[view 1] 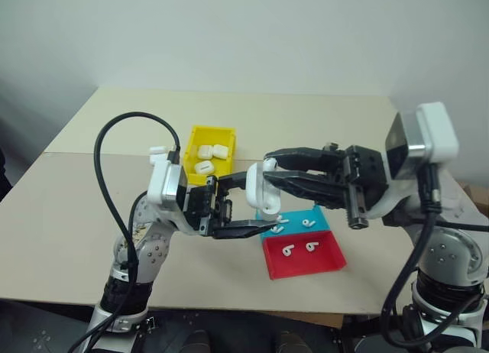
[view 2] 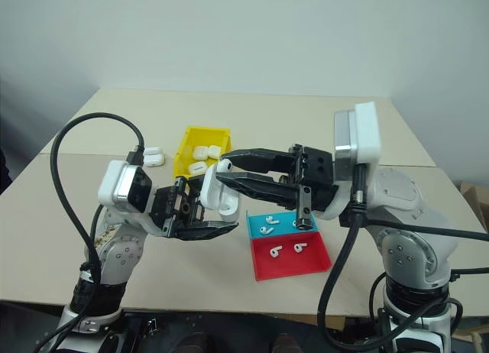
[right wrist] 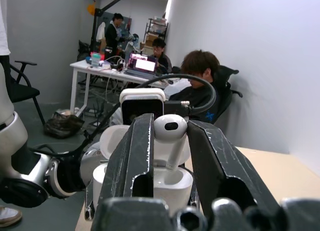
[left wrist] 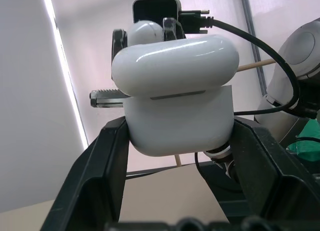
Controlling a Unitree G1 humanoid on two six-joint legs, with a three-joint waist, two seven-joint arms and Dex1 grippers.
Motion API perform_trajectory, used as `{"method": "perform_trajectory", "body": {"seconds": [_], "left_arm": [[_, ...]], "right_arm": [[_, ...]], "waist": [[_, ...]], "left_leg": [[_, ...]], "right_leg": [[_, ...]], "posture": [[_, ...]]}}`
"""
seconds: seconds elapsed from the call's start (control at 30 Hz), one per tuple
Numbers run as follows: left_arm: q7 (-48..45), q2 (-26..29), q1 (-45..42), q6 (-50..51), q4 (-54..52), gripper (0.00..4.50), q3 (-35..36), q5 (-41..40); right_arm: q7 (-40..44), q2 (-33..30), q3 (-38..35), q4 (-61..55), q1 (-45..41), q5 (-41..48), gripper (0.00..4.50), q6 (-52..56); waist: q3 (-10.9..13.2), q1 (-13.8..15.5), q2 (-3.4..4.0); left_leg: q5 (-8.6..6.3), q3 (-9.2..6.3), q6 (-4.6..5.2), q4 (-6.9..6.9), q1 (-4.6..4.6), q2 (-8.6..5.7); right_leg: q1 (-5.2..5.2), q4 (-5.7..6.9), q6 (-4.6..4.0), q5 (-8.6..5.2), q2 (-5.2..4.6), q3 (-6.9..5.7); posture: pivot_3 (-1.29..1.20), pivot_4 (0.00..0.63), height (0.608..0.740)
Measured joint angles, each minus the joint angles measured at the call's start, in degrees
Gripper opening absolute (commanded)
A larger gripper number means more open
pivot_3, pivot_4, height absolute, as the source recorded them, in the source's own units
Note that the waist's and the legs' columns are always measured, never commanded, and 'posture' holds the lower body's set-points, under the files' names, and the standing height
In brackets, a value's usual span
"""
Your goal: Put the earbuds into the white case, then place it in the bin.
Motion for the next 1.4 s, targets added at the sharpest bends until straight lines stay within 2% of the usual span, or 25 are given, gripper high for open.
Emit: {"method": "perform_trajectory", "body": {"seconds": [0.5, 0.6, 0.63, 0.97, 1.23, 1.3, 1.4], "left_arm": [[-0.3, -0.6, 0.3, -0.7, 0.0, 2.74, 0.0, 1.3], [-0.3, -0.7, 0.3, -0.8, 0.3, 2.74, 0.0, 1.5], [-0.3, -0.7, 0.3, -0.8, 0.5, 2.74, 0.0, 1.7], [-0.9, -1.4, 0.6, -2.5, 1.7, 2.74, 0.0, 3.0], [-1.3, -1.2, 1.6, -4.1, 1.7, 2.74, 0.0, 3.8], [-1.7, -0.1, 2.9, -4.5, 1.7, 2.74, 0.1, 4.2], [-3.6, 2.9, 6.0, -6.2, 1.8, 2.74, 1.1, 5.2]], "right_arm": [[0.0, -2.1, 1.7, 0.1, 1.5, -0.6, 1.29, -1.8], [0.3, -2.3, 2.4, 0.2, 1.5, -0.7, 1.88, -2.1], [0.4, -2.5, 2.6, 0.2, 1.5, -1.0, 2.20, -2.4], [1.4, -3.6, 3.5, 0.5, 1.7, -4.4, 2.20, -5.8], [2.0, -4.2, 2.7, 1.7, 1.8, -3.6, 2.20, -6.3], [2.0, -5.5, 0.8, 2.7, 1.4, -2.6, 2.20, -6.3], [2.7, -10.8, -1.1, 5.3, -1.0, -3.1, 2.20, -5.9]], "waist": [[0.0, 0.0, 0.00], [0.0, 0.0, 0.00], [0.0, 0.1, 0.00], [0.0, 0.1, 0.00], [0.0, 0.1, 0.00], [0.0, 0.1, -0.01], [0.0, 0.0, 0.00]], "left_leg": [[0.00, 0.00, 0.00, 0.00, 0.00, 0.00], [0.00, 0.00, 0.00, 0.00, 0.00, 0.00], [0.00, 0.00, 0.00, 0.00, 0.00, 0.00], [0.00, -0.01, 0.00, 0.00, 0.00, 0.00], [0.00, 0.00, 0.00, 0.00, 0.00, 0.00], [0.00, 0.00, 0.00, 0.00, 0.00, 0.00], [0.00, 0.01, 0.00, -0.01, 0.01, 0.01]], "right_leg": [[0.00, -0.01, 0.00, 0.00, 0.00, 0.00], [0.00, -0.01, 0.00, 0.00, 0.00, 0.00], [0.00, -0.01, 0.00, 0.00, 0.00, 0.00], [0.00, -0.02, 0.00, 0.00, 0.00, 0.00], [0.01, -0.02, 0.00, 0.00, 0.00, 0.00], [0.00, -0.02, 0.00, 0.00, 0.00, 0.00], [-0.01, -0.02, -0.01, 0.00, -0.01, 0.00]], "posture": [[0.00, 0.150, 0.740], [0.00, 0.150, 0.740], [0.00, 0.150, 0.740], [0.00, 0.150, 0.740], [0.00, 0.150, 0.740], [0.00, 0.150, 0.740], [0.00, 0.150, 0.740]]}}
